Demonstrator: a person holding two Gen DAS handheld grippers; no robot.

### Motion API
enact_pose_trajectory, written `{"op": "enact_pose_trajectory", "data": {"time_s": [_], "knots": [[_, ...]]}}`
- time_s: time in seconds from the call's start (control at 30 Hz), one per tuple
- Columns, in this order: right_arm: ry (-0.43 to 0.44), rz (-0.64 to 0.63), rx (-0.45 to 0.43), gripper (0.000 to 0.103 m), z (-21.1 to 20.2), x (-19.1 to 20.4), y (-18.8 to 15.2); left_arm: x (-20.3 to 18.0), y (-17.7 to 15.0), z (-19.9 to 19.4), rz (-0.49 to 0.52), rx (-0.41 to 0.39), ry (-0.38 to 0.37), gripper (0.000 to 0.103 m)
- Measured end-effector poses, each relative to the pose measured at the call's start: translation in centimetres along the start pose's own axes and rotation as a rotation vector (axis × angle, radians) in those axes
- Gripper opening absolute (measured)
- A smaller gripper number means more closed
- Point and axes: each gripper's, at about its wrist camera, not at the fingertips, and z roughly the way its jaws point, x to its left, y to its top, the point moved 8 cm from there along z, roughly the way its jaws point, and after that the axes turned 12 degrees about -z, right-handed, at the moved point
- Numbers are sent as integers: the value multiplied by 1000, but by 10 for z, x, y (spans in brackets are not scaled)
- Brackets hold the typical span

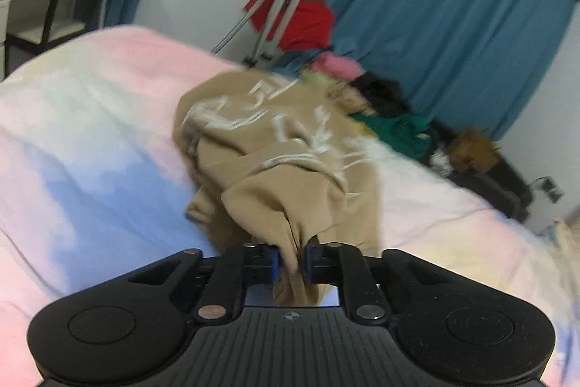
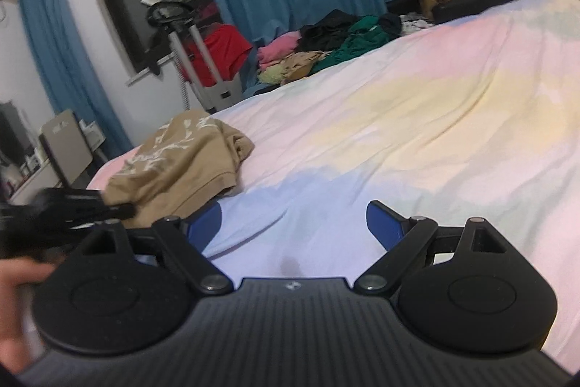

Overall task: Fold clothes
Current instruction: 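Grasp the tan T-shirt with the left gripper and lift it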

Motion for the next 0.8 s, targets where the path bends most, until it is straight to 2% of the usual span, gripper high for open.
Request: {"op": "enact_pose_trajectory", "data": {"time_s": [0.17,0.3,0.47,0.57,0.67,0.8], "knots": [[4,-62,-13,88,-2,13,-7,-13,10,-69,-26,-35,-107,10],[15,-160,-42,88,-12,33,-7,-21,8,-138,-19,-77,-187,10],[79,-243,-71,88,-36,59,-6,-19,-5,-223,-58,-141,-283,10],[119,-290,-75,88,-56,79,-9,-12,-16,-258,-101,-155,-337,10],[110,-355,-46,88,-74,98,-19,-6,-24,-289,-129,-194,-386,10],[243,-383,14,88,-91,126,-36,11,-32,-297,-150,-201,-405,10]]}}
